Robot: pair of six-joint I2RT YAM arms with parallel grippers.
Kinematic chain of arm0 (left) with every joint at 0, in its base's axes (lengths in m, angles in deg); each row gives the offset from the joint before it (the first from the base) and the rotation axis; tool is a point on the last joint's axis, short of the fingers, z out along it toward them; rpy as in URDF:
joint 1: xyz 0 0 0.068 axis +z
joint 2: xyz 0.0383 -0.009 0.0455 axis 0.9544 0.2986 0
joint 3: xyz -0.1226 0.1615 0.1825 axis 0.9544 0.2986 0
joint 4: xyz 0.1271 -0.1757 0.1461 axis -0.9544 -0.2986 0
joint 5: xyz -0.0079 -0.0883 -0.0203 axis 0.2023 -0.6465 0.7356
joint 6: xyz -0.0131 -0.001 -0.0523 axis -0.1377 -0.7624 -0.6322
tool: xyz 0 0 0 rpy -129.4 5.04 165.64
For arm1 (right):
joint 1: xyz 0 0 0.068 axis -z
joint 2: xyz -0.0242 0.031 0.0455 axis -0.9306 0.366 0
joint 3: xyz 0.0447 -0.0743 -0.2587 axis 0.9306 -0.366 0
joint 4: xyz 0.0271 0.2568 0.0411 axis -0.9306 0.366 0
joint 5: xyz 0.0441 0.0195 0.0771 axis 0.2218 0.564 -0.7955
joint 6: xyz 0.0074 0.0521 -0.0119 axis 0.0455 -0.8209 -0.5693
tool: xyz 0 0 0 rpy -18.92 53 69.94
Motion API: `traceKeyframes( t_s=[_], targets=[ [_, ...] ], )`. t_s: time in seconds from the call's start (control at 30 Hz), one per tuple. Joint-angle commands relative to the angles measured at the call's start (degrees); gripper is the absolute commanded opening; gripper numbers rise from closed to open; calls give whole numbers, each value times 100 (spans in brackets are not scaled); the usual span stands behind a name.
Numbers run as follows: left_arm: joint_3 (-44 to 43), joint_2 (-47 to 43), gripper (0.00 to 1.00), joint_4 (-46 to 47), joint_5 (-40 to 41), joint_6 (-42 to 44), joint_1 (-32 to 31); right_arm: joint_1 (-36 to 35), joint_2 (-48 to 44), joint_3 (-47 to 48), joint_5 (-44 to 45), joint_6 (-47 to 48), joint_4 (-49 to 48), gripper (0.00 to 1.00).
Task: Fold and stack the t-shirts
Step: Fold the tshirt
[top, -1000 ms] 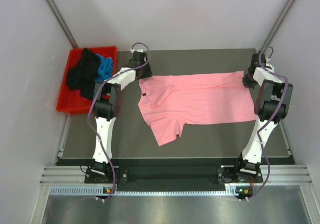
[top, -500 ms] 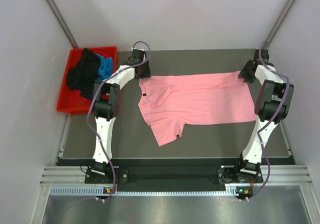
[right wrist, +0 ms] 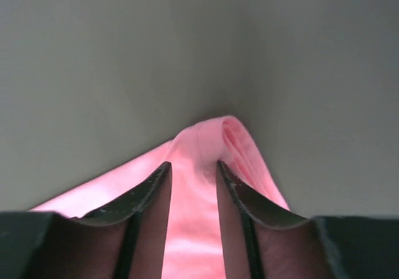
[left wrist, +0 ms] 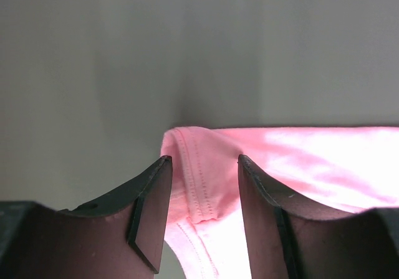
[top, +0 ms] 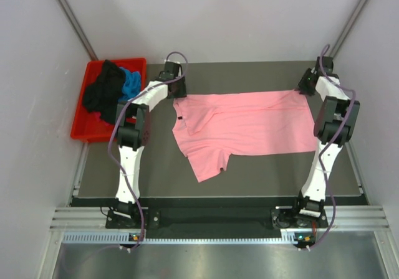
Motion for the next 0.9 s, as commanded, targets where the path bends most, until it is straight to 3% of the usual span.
traceKeyframes(
  t_s=[0.0, 0.17, 0.3, 0.5, 0.67, 0.8, 0.87],
  targets=[
    [-252, 124, 52, 92, 241, 56, 44, -14, 357, 611, 308, -18, 226, 33],
    [-401, 387, 52, -5, 488, -5, 70, 82, 596, 849, 678, 60, 289, 15],
    [-533, 529, 52, -93, 655, -120, 96, 118, 754, 981, 959, 52, 385, 13],
    [-911, 433, 52, -426, 664, -111, 105, 135, 361, 841, 1084, 43, 438, 28],
    [-1079, -427, 54, -682, 332, -85, 105, 21, -475, 569, 740, -88, 456, 37],
    [-386, -1315, 55, -682, -231, -76, 35, -268, -1422, -37, 485, -211, 552, 42],
    [404, -1877, 54, -515, -610, 117, -88, -497, -1742, -573, 353, -273, 500, 44]
  ],
)
